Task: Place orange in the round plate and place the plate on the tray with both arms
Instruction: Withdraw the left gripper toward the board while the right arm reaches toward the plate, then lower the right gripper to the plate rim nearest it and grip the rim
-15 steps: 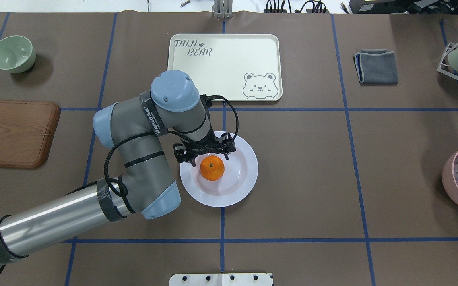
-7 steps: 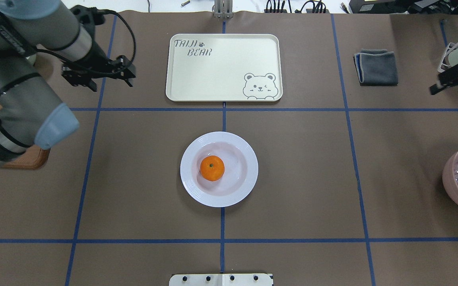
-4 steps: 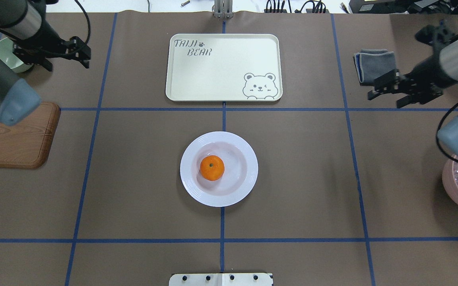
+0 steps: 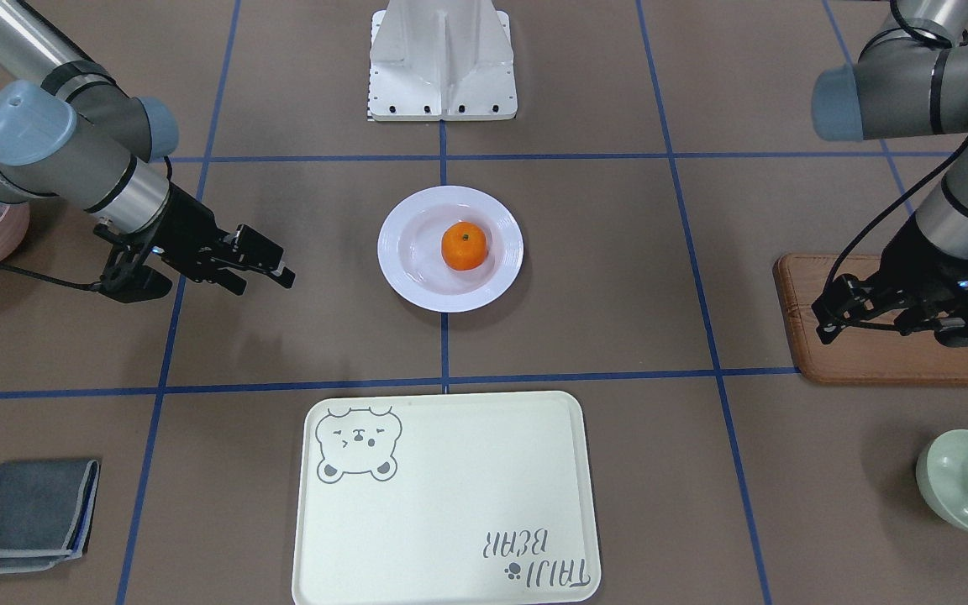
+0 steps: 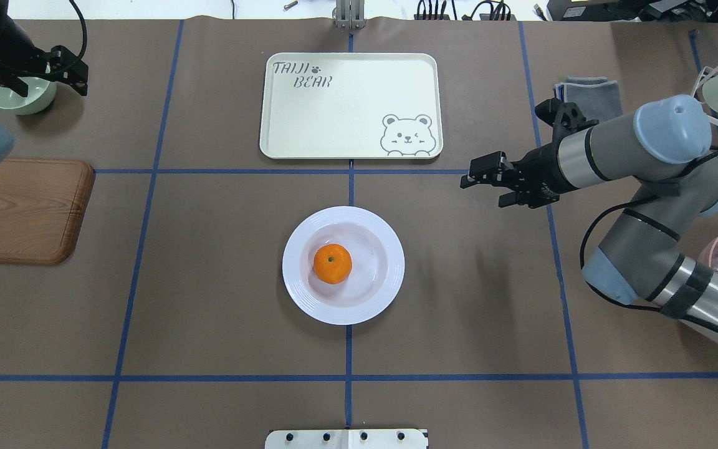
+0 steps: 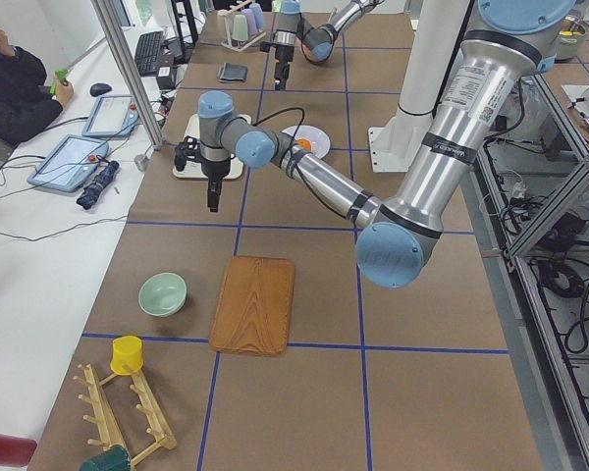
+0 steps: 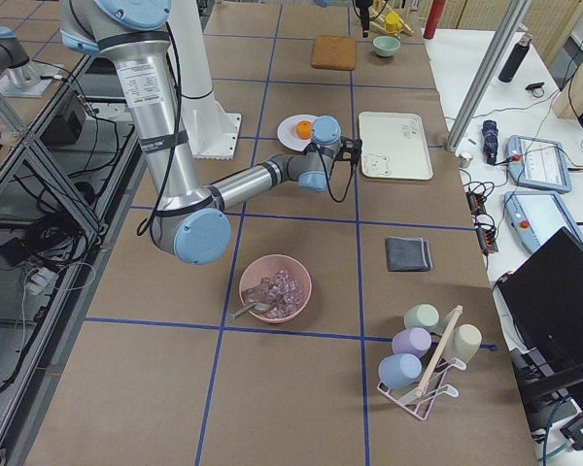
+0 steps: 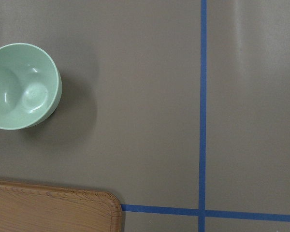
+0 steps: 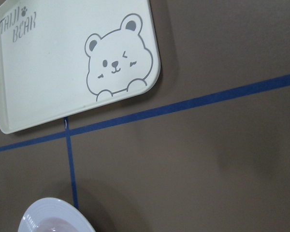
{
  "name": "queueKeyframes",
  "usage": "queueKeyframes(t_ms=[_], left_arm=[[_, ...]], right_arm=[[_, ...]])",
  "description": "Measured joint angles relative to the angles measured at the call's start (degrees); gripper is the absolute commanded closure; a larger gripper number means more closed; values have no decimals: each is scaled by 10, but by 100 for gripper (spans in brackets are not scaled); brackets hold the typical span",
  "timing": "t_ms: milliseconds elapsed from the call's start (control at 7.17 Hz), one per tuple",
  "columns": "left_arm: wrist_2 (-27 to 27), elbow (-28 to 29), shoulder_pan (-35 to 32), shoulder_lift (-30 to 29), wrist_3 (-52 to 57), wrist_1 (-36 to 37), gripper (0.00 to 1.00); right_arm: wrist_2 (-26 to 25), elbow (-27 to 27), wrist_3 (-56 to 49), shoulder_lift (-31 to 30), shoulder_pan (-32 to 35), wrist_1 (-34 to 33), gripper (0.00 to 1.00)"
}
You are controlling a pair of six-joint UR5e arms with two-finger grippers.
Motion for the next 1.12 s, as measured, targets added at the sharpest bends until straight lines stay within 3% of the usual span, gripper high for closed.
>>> queueKeyframes(t_ms=[558,1115], left_arm=[[0,0,-5,0,1,1,2],[1,7,-6,0,3,2,2]], right_arm=[[-100,-45,87,11,-104,169,0],[-174,-54,114,28,-162,195,0]])
